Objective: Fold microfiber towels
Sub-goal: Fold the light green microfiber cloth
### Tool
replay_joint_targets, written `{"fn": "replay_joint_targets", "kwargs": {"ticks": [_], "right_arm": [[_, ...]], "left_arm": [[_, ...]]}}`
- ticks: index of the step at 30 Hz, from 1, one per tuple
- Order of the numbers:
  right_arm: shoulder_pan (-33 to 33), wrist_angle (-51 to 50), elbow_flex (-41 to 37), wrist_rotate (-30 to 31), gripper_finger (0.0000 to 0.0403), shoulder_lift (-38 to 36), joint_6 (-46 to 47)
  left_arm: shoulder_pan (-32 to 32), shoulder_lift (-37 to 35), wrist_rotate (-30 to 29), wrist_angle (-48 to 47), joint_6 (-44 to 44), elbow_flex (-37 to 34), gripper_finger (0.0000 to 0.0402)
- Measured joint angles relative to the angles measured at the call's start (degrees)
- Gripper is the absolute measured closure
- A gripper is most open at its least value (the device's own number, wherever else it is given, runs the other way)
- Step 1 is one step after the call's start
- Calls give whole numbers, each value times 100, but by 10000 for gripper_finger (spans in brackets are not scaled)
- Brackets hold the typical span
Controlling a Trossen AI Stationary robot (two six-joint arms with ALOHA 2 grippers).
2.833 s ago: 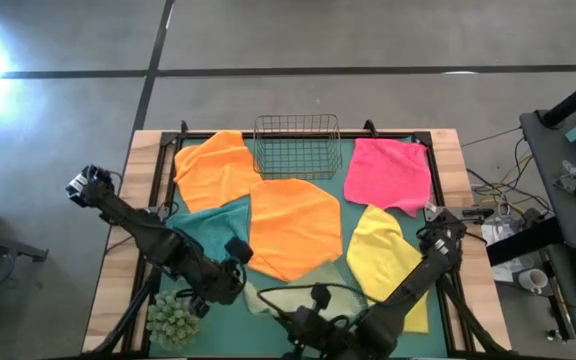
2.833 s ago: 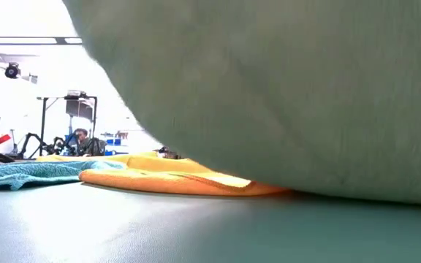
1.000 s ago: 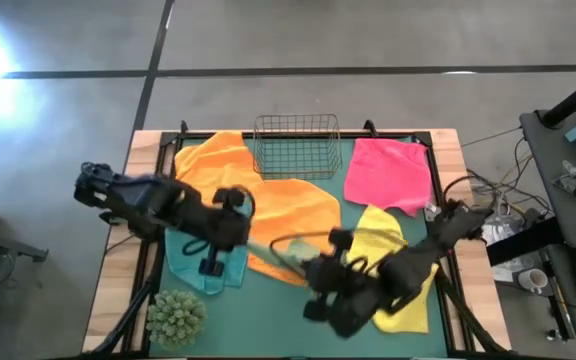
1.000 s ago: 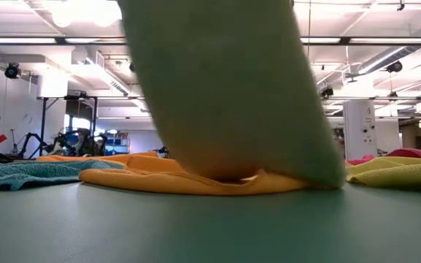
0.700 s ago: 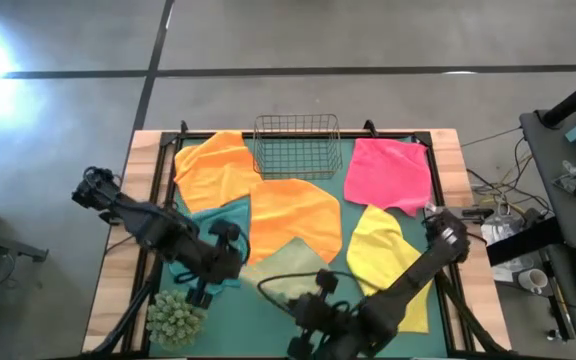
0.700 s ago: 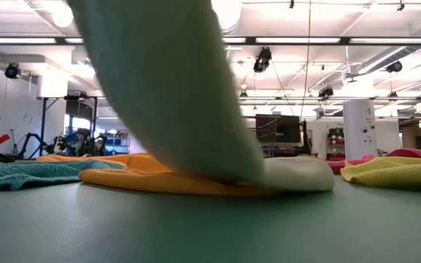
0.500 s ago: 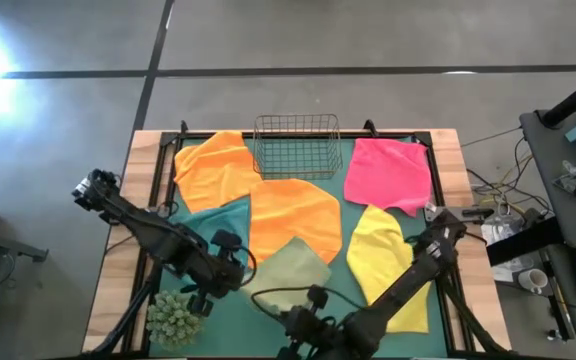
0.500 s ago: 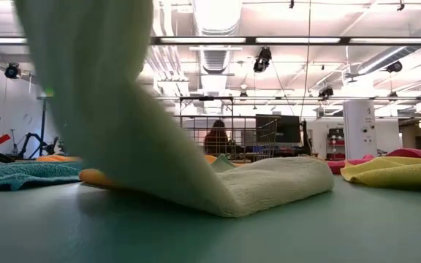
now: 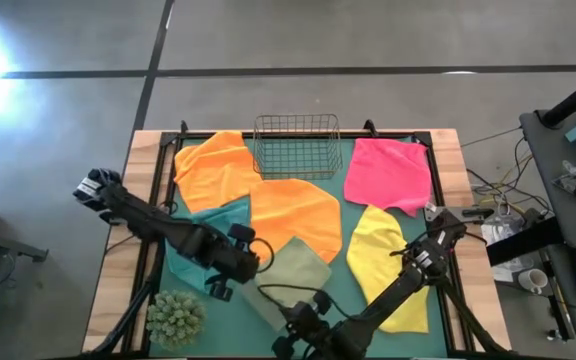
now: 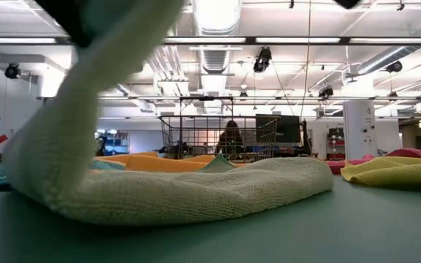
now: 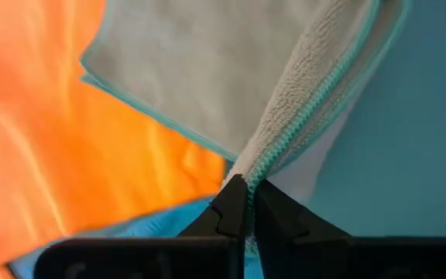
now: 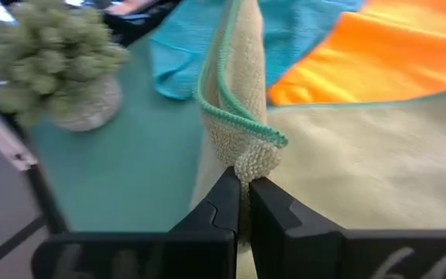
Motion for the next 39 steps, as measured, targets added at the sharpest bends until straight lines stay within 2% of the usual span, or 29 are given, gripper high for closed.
{"fn": "replay_joint_targets", "kwargs": {"ticks": [5, 14, 29, 35, 39], "right_arm": [[65, -1071, 0, 67, 394, 0, 869], [78, -2343, -46, -87, 394, -1, 1520], [-74, -2412, -862, -571, 394, -1, 2029], [-112, -2438, -885, -739, 394, -1, 1922], [-168, -2536, -883, -1071, 383, -1, 1922]], "left_arm": [[366, 140, -29, 415, 304, -2, 401], [837, 763, -91, 979, 595, -4, 401], [1282, 1549, -144, 1371, 752, 4, 400], [1343, 1561, -227, 1513, 949, 1, 359], [1405, 1545, -231, 1437, 945, 39, 323]]}}
